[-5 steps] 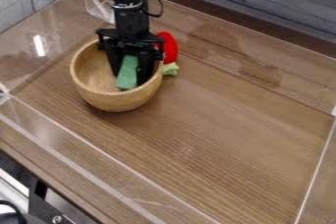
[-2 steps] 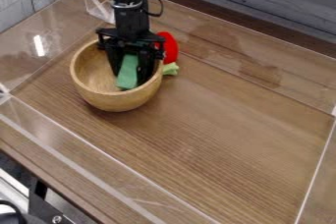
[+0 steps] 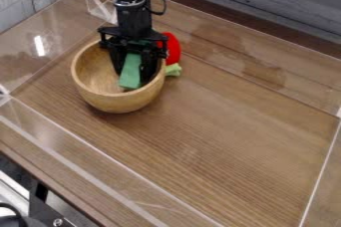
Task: Put the green block in the brown bowl
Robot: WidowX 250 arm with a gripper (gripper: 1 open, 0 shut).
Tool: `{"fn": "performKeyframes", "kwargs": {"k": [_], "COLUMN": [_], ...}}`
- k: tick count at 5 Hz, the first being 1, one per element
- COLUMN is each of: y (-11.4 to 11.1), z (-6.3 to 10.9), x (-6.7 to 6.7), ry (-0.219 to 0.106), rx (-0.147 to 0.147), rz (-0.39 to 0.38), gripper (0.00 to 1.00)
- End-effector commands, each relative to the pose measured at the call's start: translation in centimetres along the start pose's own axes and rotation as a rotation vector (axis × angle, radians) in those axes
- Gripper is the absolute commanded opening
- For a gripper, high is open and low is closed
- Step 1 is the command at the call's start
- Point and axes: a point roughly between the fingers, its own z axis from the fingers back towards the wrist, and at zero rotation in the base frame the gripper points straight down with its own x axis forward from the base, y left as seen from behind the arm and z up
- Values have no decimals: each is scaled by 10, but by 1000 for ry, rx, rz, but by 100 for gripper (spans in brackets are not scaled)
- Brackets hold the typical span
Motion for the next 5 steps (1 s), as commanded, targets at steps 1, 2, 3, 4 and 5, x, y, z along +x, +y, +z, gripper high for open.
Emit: {"fn": "performKeyframes", "kwargs": {"k": [1,2,3,4,5], "y": [-1,-2,-3,-3,-4], "z": [11,10,11,13,13], "x": [11,12,12,12,13], "ry": [-54,-53,-55,-56,-57], "rx": [13,12,9,6,3], "rz": [-12,-8,-5,-1,3], "gripper": [0,0,0,0,0]}}
